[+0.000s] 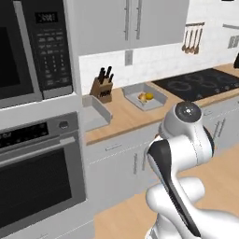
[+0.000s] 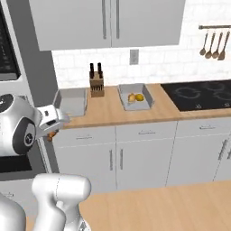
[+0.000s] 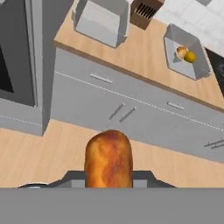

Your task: Place one lemon and one chicken drumstick in each tupperware on the nearby counter, to pack two identical lunches.

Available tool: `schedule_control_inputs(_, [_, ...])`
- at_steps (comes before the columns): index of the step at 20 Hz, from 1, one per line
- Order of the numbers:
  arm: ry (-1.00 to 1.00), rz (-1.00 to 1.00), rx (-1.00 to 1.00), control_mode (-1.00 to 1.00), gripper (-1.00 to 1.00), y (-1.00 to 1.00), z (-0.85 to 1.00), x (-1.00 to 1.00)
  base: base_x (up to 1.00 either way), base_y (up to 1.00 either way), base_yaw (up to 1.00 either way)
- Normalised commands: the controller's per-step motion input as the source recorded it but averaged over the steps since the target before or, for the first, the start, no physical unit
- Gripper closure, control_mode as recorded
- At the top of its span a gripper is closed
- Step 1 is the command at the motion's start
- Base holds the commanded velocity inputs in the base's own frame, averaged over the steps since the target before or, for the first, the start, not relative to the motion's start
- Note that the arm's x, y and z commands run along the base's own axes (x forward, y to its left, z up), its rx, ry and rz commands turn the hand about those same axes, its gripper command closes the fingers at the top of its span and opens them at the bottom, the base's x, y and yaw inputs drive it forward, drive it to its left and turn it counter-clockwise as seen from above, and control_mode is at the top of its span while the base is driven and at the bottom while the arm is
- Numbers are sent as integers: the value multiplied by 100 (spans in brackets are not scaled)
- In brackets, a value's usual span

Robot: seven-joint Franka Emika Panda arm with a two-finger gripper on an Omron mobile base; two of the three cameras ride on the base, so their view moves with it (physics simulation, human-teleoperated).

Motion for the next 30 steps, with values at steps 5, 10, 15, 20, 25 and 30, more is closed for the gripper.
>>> schedule_control_inputs(5, [0, 0, 0, 100, 100, 0, 0, 0, 96, -36, 42])
schedule_control_inputs(10, [0, 0, 0, 100, 100, 0, 0, 0, 93, -51, 40])
schedule_control_inputs(15, [0, 0, 0, 100, 100, 0, 0, 0, 100, 60, 10])
schedule_control_inputs(20, [15, 8, 11, -100, 100, 59, -37, 80, 20, 20, 1])
schedule_control_inputs(25, [28, 10, 7, -100, 100, 27, -75, 100, 0, 0, 0])
schedule_control_inputs(30, [10, 9, 1, -100, 100, 0, -84, 88, 0, 0, 0])
